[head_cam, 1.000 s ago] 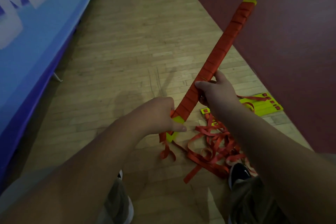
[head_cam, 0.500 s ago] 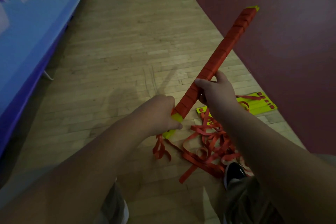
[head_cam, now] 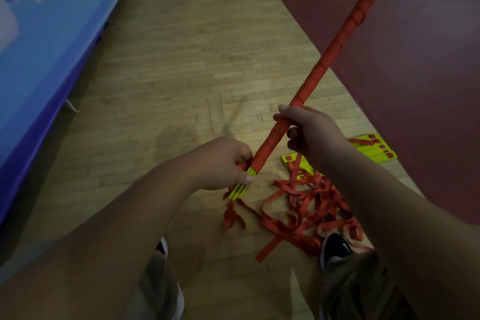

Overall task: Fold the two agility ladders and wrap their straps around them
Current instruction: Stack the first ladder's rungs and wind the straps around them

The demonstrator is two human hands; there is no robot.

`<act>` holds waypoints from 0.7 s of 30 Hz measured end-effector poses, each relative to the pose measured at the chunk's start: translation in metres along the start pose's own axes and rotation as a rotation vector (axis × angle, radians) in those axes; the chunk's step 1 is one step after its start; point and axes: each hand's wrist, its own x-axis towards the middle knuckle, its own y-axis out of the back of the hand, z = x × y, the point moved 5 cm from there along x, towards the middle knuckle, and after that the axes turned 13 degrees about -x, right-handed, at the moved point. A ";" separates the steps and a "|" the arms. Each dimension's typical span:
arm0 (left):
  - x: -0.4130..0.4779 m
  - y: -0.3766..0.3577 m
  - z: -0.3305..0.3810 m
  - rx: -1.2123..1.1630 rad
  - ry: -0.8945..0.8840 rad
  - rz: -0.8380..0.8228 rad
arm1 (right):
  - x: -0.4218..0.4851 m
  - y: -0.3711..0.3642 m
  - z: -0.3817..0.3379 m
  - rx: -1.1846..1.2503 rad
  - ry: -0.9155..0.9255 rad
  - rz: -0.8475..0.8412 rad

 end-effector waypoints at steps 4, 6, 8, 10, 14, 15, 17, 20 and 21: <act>-0.002 -0.003 0.000 -0.049 -0.021 -0.097 | -0.005 -0.006 -0.005 -0.074 0.021 -0.096; -0.002 -0.005 0.001 -0.090 -0.029 -0.128 | -0.009 -0.009 -0.005 -0.110 0.012 -0.146; -0.002 -0.006 0.003 -0.126 -0.043 -0.151 | -0.011 -0.011 -0.005 -0.118 0.003 -0.176; 0.000 -0.008 0.002 -0.151 -0.045 -0.170 | -0.012 -0.011 -0.006 -0.116 0.014 -0.194; 0.003 -0.011 -0.003 -0.211 -0.018 -0.200 | -0.010 -0.009 -0.005 -0.121 0.032 -0.177; 0.004 -0.011 -0.004 -0.194 -0.012 -0.192 | -0.009 -0.008 -0.003 -0.122 0.024 -0.168; 0.007 -0.010 -0.006 -0.100 0.001 -0.163 | -0.006 -0.008 0.001 -0.132 0.009 -0.154; 0.011 -0.010 -0.009 -0.012 0.021 -0.143 | -0.004 -0.007 0.005 -0.127 0.003 -0.125; 0.011 -0.010 -0.008 0.001 0.020 -0.144 | -0.004 -0.006 0.005 -0.122 -0.001 -0.112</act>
